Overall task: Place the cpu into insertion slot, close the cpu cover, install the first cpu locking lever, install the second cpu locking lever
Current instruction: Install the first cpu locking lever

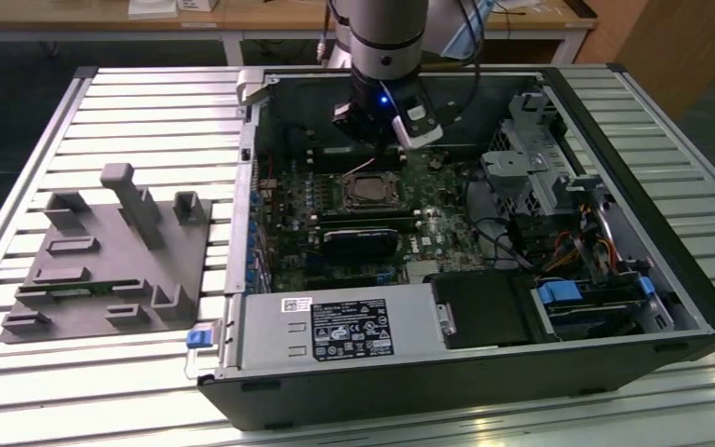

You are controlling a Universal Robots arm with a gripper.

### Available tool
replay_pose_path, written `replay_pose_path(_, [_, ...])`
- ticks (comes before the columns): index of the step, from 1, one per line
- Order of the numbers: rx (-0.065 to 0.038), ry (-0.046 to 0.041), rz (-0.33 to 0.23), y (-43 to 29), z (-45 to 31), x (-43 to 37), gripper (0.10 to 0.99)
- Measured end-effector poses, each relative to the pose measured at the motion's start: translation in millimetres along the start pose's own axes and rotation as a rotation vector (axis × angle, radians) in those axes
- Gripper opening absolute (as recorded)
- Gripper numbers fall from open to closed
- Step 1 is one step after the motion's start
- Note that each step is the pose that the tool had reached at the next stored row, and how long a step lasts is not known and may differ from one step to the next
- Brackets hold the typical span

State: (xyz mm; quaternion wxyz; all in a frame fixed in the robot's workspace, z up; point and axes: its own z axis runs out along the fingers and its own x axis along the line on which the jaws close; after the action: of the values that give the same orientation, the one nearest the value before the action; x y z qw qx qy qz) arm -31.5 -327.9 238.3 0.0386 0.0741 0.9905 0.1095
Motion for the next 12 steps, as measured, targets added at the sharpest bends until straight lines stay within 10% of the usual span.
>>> replay_pose_path(12, [-0.002, -0.018, -0.004, -0.8, 9.5, 7.5, 0.106])
